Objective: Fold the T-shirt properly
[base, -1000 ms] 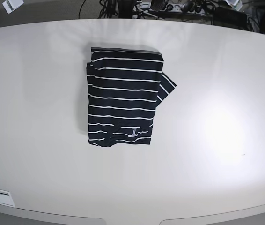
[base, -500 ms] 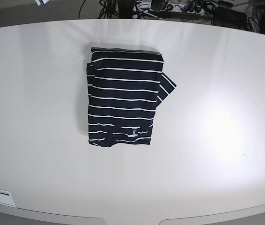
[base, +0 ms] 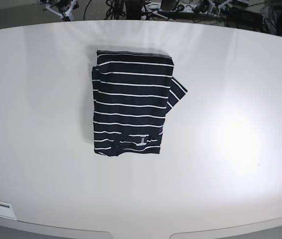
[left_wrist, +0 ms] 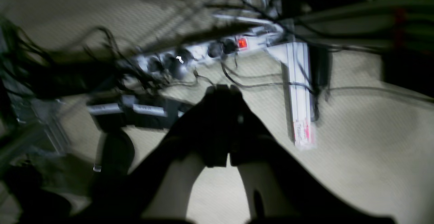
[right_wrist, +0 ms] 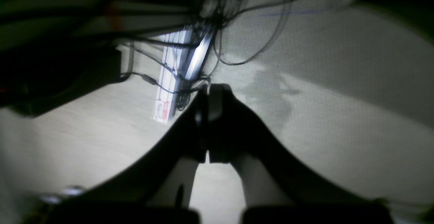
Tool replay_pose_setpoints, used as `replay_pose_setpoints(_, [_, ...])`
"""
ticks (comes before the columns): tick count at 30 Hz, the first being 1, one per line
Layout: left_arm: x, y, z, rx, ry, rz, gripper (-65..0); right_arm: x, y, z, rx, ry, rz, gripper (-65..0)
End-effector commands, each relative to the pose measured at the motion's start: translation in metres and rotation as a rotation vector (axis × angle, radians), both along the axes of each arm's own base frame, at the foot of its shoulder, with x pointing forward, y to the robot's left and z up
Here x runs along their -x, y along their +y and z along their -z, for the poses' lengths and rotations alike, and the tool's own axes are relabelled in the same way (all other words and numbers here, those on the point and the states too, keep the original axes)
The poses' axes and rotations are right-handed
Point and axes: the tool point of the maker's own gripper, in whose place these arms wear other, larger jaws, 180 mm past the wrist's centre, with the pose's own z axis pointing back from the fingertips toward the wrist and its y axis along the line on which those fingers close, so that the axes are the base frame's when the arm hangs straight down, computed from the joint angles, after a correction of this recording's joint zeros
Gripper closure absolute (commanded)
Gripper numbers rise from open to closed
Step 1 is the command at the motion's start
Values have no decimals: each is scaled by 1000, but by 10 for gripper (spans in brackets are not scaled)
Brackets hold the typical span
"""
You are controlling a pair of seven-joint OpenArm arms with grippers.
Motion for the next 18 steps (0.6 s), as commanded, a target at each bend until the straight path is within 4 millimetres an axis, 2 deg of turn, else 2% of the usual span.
replay_pose_setpoints(1, [-10, 4, 2, -27, -28, -1, 0, -8, -9, 1, 26, -34, -20, 0])
replay_pose_setpoints(4, [-31, -3, 12, -75, -49, -13, 0, -22, -4, 7, 50, -97, -57, 0])
replay_pose_setpoints(8, [-34, -26, 21, -70, -30, -17, 0, -18, 15, 14, 70, -117, -42, 0])
replay_pose_setpoints(13, [-14, -53, 26, -36, 11, -32, 0, 8, 58, 16, 6, -107, -57, 0])
replay_pose_setpoints(15, [-4, -53, 25, -60, 8, -34, 0, 17, 68, 15, 5, -107, -42, 0])
replay_pose_setpoints(18, [13, -48, 24, -84, 29, -36, 0, 36, 73, 17, 40, -64, -28, 0])
